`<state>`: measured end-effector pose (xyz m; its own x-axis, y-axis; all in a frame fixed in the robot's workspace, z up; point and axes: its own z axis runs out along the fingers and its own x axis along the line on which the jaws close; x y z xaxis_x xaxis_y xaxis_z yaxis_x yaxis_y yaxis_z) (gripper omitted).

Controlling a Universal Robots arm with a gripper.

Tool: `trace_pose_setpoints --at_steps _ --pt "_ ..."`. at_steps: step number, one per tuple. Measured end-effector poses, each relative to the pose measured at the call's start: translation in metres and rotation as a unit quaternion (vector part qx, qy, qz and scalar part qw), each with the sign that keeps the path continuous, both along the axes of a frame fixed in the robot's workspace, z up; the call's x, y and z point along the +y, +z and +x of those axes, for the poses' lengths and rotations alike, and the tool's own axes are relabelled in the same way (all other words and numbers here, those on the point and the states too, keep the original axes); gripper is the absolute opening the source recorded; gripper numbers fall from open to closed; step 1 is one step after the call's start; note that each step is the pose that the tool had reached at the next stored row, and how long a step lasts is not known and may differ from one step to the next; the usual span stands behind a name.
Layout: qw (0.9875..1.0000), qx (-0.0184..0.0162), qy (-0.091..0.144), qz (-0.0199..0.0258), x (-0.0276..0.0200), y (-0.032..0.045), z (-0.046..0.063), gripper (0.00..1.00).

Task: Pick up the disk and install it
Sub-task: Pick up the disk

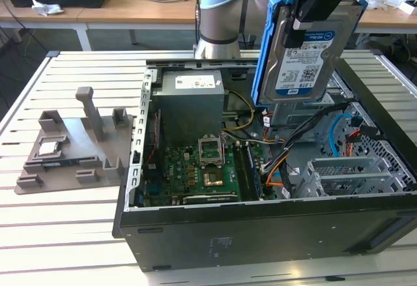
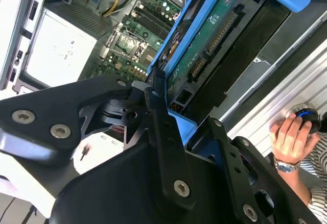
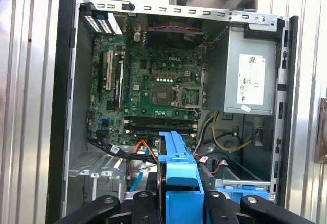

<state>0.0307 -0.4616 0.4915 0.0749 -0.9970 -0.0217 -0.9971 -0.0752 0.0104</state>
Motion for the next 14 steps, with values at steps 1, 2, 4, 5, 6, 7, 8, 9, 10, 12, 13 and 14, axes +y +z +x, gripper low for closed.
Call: trace_pose_setpoints --at_steps 1,2,4,5,6,7,8,9,10,12,13,14 --pt "1.0000 0.0000 0.000 0.0000 -0.0010 -0.0001 0.000 0.37" --pt "1.0000 0.0000 0.000 0.0000 -0.0019 -0.0002 0.000 0.37" --pt "1.0000 0.0000 0.000 0.0000 -0.0036 -0.0003 0.000 0.37" --pt "1.0000 0.0000 0.000 0.0000 -0.0046 -0.0004 0.001 0.37" --pt "1.0000 0.0000 0.000 0.0000 -0.0059 -0.0005 0.001 0.37" --pt "1.0000 0.0000 0.000 0.0000 -0.0065 -0.0006 0.001 0.37" --pt "1.0000 0.0000 0.000 0.0000 -0.0071 -0.0007 0.001 0.37" --pt "1.0000 0.0000 0.000 0.0000 -0.0079 -0.0007 0.001 0.37" --pt "1.0000 0.0000 0.000 0.0000 -0.0086 -0.0008 0.001 0.37" --pt "1.0000 0.0000 0.000 0.0000 -0.0103 -0.0009 0.001 0.37" --pt "1.0000 0.0000 0.000 0.0000 -0.0120 -0.0010 0.002 0.37" --pt "1.0000 0.0000 0.000 0.0000 -0.0144 -0.0011 0.002 0.37"
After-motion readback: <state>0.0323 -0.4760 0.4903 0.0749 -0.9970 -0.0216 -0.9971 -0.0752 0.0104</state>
